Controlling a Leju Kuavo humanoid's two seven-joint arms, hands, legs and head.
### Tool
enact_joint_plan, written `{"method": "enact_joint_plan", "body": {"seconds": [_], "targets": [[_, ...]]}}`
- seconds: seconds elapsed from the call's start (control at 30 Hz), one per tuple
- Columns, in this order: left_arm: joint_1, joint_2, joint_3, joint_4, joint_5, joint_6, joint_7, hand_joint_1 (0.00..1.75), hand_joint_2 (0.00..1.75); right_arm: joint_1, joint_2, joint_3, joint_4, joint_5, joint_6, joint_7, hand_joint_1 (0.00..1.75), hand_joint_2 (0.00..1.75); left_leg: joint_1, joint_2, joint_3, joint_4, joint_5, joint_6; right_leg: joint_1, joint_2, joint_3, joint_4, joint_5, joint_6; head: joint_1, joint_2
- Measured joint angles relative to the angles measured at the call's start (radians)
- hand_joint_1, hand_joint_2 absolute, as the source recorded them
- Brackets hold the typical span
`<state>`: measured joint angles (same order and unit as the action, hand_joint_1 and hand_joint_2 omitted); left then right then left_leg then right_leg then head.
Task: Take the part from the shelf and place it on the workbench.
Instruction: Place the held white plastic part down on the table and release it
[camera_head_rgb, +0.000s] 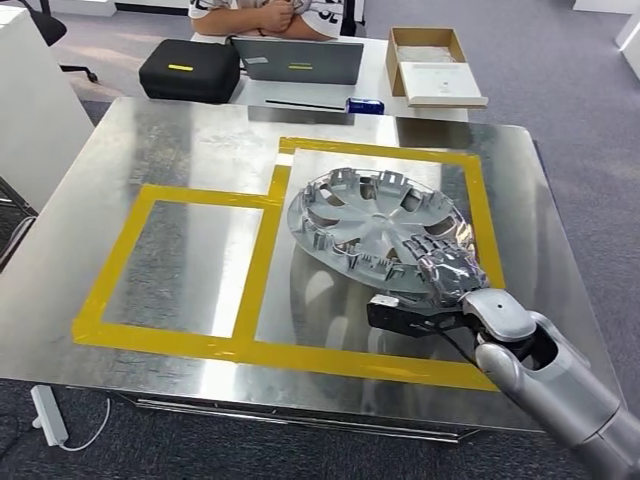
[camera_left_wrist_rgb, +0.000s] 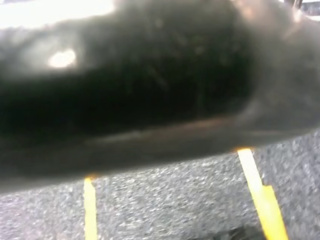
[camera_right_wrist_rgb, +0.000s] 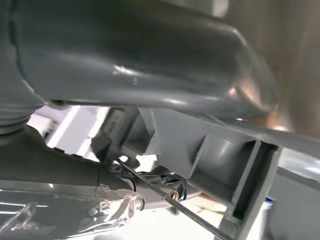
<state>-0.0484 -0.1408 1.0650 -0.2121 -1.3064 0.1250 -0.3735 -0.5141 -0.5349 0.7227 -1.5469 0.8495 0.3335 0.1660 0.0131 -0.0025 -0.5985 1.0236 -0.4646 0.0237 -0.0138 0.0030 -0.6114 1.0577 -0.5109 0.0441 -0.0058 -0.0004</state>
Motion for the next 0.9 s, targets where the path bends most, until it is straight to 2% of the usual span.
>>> {"method": "enact_joint_plan", "body": {"seconds": [0.1, 0.13, 0.17, 0.2, 0.27, 0.3, 0.33, 0.43, 0.5, 0.53, 0.6, 0.63, 0.67, 0.7, 0.77, 0.8, 0.83, 0.9], "targets": [[-0.005, 0.001, 0.002, 0.000, 0.011, -0.001, -0.004, 0.00, 0.00, -0.111, -0.047, 0.069, -0.009, -0.100, 0.090, -0.011, 0.00, 0.00, -0.004, 0.000, -0.002, -0.001, 0.002, 0.010, -0.001, -0.001, -0.092, 0.191, -0.086, 0.005, 0.006, 0.000], [-0.005, 0.001, 0.003, 0.000, 0.014, -0.001, -0.006, 0.00, 0.00, -0.148, -0.061, 0.095, -0.010, -0.126, 0.111, -0.015, 0.00, 0.00, -0.005, 0.000, -0.002, -0.001, 0.002, 0.010, 0.000, -0.001, -0.113, 0.233, -0.094, 0.006, 0.006, 0.000], [-0.004, 0.002, 0.004, 0.000, 0.017, -0.001, -0.008, 0.00, 0.00, -0.183, -0.074, 0.122, -0.011, -0.150, 0.129, -0.017, 0.00, 0.00, -0.006, 0.000, -0.001, 0.000, 0.002, 0.010, 0.000, -0.002, -0.116, 0.235, -0.081, 0.005, 0.006, 0.000], [-0.005, 0.002, 0.005, 0.000, 0.019, -0.001, -0.009, 0.00, 0.00, -0.216, -0.086, 0.147, -0.013, -0.170, 0.143, -0.019, 0.00, 0.00, -0.007, 0.000, 0.000, 0.000, 0.002, 0.010, 0.000, -0.002, -0.100, 0.198, -0.051, 0.002, 0.006, 0.000], [-0.005, 0.003, 0.007, 0.000, 0.023, 0.000, -0.013, 0.00, 0.00, -0.274, -0.107, 0.186, -0.019, -0.200, 0.158, -0.020, 0.00, 0.00, -0.009, -0.001, 0.003, 0.000, 0.000, 0.008, 0.002, -0.002, -0.035, 0.064, 0.017, -0.005, 0.006, 0.000], [-0.005, 0.003, 0.008, 0.000, 0.026, 0.001, -0.015, 0.00, 0.00, -0.300, -0.116, 0.203, -0.023, -0.210, 0.161, -0.020, 0.00, 0.00, -0.010, -0.002, 0.001, 0.001, 0.000, 0.005, 0.004, -0.002, -0.007, 0.006, 0.034, -0.009, 0.006, 0.000], [-0.005, 0.003, 0.010, 0.000, 0.028, 0.002, -0.017, 0.00, 0.00, -0.323, -0.125, 0.220, -0.028, -0.221, 0.163, -0.020, 0.00, 0.00, -0.012, -0.002, -0.001, 0.002, 0.001, 0.001, 0.006, -0.002, 0.010, -0.028, 0.040, -0.012, 0.005, 0.000], [-0.001, 0.006, 0.018, 0.000, 0.035, 0.008, -0.023, 0.00, 0.00, -0.377, -0.153, 0.271, -0.040, -0.257, 0.165, -0.019, 0.00, 0.00, -0.011, -0.002, -0.007, 0.003, 0.002, -0.014, 0.008, -0.002, 0.019, -0.046, 0.038, -0.022, 0.005, 0.000], [-0.001, 0.009, 0.022, 0.000, 0.037, 0.010, -0.024, 0.00, 0.00, -0.401, -0.167, 0.296, -0.048, -0.269, 0.164, -0.018, 0.00, 0.00, -0.009, -0.002, -0.020, 0.035, -0.023, -0.026, 0.004, -0.003, 0.022, -0.052, 0.042, -0.032, 0.003, 0.000], [0.000, 0.010, 0.023, 0.000, 0.038, 0.010, -0.024, 0.00, 0.00, -0.411, -0.171, 0.306, -0.050, -0.272, 0.164, -0.018, 0.00, 0.00, -0.008, -0.002, -0.040, 0.080, -0.050, -0.032, 0.002, -0.004, 0.024, -0.055, 0.043, -0.037, 0.002, 0.000], [0.001, 0.010, 0.025, 0.000, 0.038, 0.010, -0.024, 0.00, 0.00, -0.426, -0.178, 0.326, -0.053, -0.284, 0.164, -0.019, 0.00, 0.00, -0.005, -0.001, -0.100, 0.208, -0.110, -0.039, 0.002, -0.004, 0.024, -0.054, 0.041, -0.041, 0.001, 0.000], [0.002, 0.011, 0.025, 0.000, 0.038, 0.011, -0.024, 0.00, 0.00, -0.431, -0.182, 0.337, -0.054, -0.295, 0.164, -0.020, 0.00, 0.00, -0.004, -0.001, -0.124, 0.258, -0.125, -0.041, 0.003, -0.004, 0.025, -0.054, 0.041, -0.042, 0.001, 0.000], [0.002, 0.011, 0.025, 0.000, 0.038, 0.011, -0.024, 0.00, 0.00, -0.437, -0.186, 0.348, -0.055, -0.310, 0.162, -0.022, 0.00, 0.00, -0.003, -0.001, -0.134, 0.276, -0.120, -0.042, 0.003, -0.004, 0.025, -0.054, 0.041, -0.042, 0.001, 0.000], [0.003, 0.013, 0.025, 0.000, 0.039, 0.011, -0.024, 0.00, 0.00, -0.441, -0.191, 0.359, -0.057, -0.326, 0.156, -0.021, 0.00, 0.00, -0.003, -0.001, -0.126, 0.255, -0.095, -0.041, 0.003, -0.003, 0.026, -0.053, 0.040, -0.041, 0.001, 0.000], [0.003, 0.016, 0.026, 0.000, 0.042, 0.012, -0.025, 0.00, 0.00, -0.445, -0.205, 0.378, -0.063, -0.355, 0.124, -0.014, 0.00, 0.00, -0.004, -0.001, -0.068, 0.132, -0.025, -0.034, 0.003, -0.002, 0.029, -0.052, 0.037, -0.037, 0.001, 0.000], [0.004, 0.017, 0.027, 0.000, 0.044, 0.012, -0.026, 0.00, 0.00, -0.445, -0.212, 0.385, -0.066, -0.363, 0.101, -0.009, 0.00, 0.00, -0.005, -0.001, -0.039, 0.070, -0.002, -0.030, 0.005, -0.002, 0.029, -0.050, 0.035, -0.034, 0.002, 0.000], [0.004, 0.017, 0.027, 0.000, 0.045, 0.013, -0.026, 0.00, 0.00, -0.444, -0.218, 0.392, -0.068, -0.367, 0.080, -0.005, 0.00, 0.00, -0.006, -0.002, -0.020, 0.028, 0.008, -0.026, 0.007, -0.002, 0.027, -0.049, 0.034, -0.029, 0.002, 0.000], [0.005, 0.017, 0.028, 0.000, 0.046, 0.013, -0.027, 0.00, 0.00, -0.442, -0.227, 0.404, -0.070, -0.369, 0.059, -0.001, 0.00, 0.00, -0.008, -0.002, -0.012, 0.004, 0.005, -0.018, 0.009, -0.002, 0.024, -0.050, 0.034, -0.020, 0.002, 0.000]]}}
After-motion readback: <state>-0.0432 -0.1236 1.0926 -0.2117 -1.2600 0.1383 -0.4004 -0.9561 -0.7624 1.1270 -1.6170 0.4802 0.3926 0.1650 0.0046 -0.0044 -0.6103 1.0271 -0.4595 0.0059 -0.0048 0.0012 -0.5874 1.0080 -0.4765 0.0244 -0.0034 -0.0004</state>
